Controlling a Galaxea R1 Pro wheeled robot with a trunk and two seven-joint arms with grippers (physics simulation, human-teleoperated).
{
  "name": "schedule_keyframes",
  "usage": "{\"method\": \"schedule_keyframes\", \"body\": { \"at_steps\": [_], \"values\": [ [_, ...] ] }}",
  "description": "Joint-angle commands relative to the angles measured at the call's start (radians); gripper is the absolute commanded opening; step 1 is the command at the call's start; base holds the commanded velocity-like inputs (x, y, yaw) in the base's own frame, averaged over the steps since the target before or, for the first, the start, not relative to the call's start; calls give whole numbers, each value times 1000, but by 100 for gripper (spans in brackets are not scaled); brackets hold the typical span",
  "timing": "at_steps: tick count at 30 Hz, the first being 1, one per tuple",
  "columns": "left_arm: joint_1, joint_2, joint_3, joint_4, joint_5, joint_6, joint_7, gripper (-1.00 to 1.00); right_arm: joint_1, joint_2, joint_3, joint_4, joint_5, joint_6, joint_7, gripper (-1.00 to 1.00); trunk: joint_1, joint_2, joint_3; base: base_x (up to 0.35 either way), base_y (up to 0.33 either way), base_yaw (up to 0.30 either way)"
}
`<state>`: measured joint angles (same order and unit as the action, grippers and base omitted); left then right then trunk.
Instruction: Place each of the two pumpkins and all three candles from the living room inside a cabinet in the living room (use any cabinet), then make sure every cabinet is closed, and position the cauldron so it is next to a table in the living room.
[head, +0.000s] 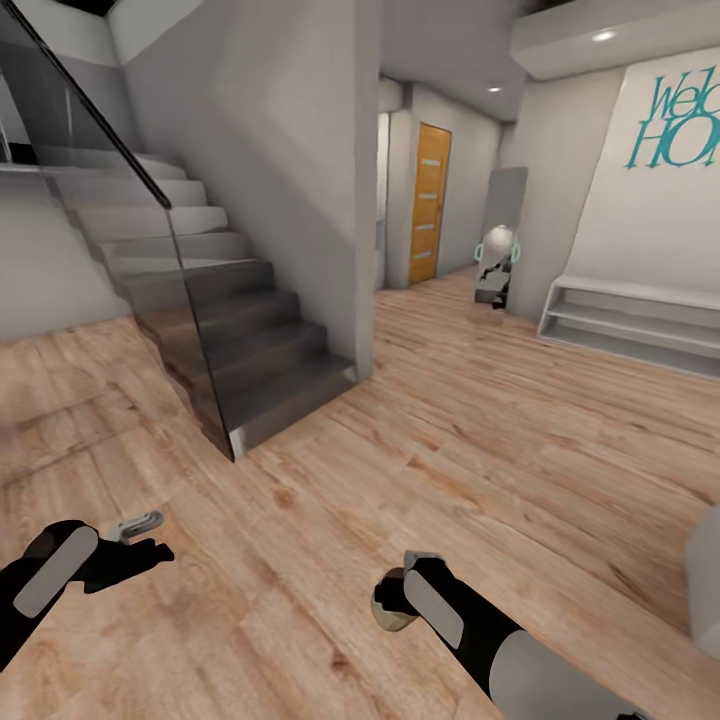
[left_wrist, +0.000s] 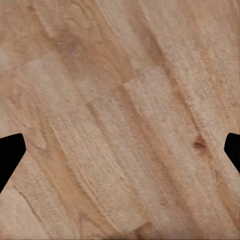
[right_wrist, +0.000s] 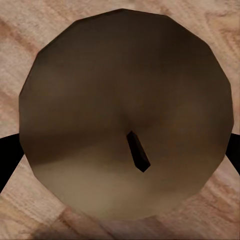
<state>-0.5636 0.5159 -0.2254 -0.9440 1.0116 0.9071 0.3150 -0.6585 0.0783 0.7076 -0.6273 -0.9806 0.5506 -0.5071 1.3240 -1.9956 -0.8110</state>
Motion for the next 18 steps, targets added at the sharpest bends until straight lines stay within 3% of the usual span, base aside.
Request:
{"method": "schedule_keyframes", "body": {
  "at_steps": [1,6,18],
  "values": [
    [-1,1,-4,-1,10,0,9,100,-1,0,5,-2,-8,1,-9,-100,0,0,-1,58,8,52],
    [-1,-3,-6,-1,9,1,9,100,-1,0,6,-2,-7,2,-10,-100,0,0,0,18,3,88],
    [-1,-20,-4,-10,9,1,8,100,-1,0,6,-2,-7,2,-13,-100,0,0,5,1,0,263]
  ]
}}
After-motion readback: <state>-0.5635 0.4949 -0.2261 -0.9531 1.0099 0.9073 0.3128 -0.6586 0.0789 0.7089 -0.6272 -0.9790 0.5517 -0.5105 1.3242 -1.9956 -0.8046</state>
